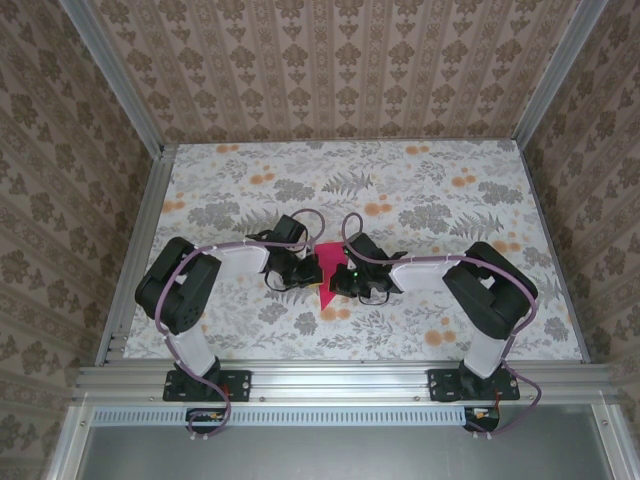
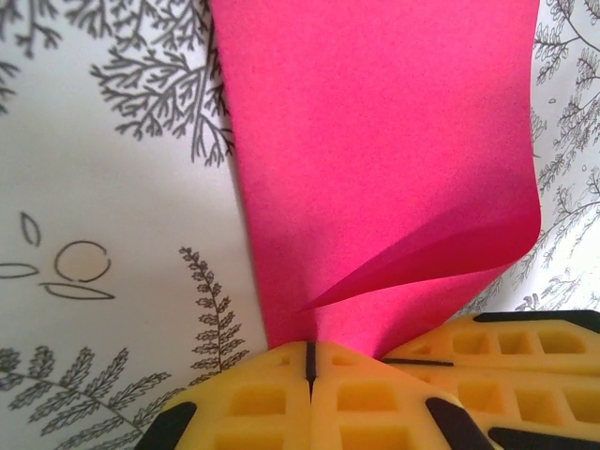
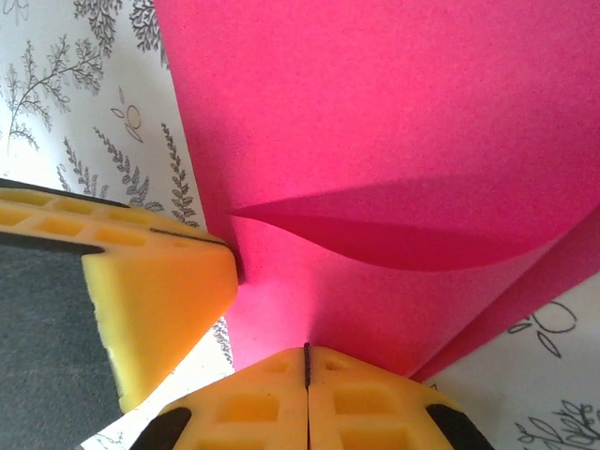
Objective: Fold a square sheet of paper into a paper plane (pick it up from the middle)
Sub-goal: Third fold the triangle at the center of the table.
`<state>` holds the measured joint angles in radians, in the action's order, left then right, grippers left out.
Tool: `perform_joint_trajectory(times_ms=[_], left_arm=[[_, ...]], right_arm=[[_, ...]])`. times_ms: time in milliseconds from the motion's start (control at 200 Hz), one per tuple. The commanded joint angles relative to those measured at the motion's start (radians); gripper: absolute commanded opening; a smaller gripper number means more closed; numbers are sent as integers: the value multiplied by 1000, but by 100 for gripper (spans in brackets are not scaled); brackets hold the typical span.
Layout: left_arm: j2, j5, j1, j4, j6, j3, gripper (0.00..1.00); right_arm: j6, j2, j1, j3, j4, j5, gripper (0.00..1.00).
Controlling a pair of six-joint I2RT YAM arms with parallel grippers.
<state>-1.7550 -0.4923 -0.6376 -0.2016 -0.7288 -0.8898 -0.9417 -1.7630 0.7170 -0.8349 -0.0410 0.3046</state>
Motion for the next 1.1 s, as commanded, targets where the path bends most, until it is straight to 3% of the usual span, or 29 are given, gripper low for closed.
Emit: perform_joint_trajectory(times_ms=[0,370,735,1095], left_arm=[[54,40,-13,-68,40,-15,8],[200,-19,-44,14,-75,110,10],[119,-52,-91,116,-128,147,6],[62,42,-94,15,-86,130,5]], right_arm=[[-20,-21,-4,8,19,-29,7],[-96,-18,10,16,-21,-35,6],[-132,-16,8,30,-52,-35,6],[-95,1,-2,37,-59,-24,6]])
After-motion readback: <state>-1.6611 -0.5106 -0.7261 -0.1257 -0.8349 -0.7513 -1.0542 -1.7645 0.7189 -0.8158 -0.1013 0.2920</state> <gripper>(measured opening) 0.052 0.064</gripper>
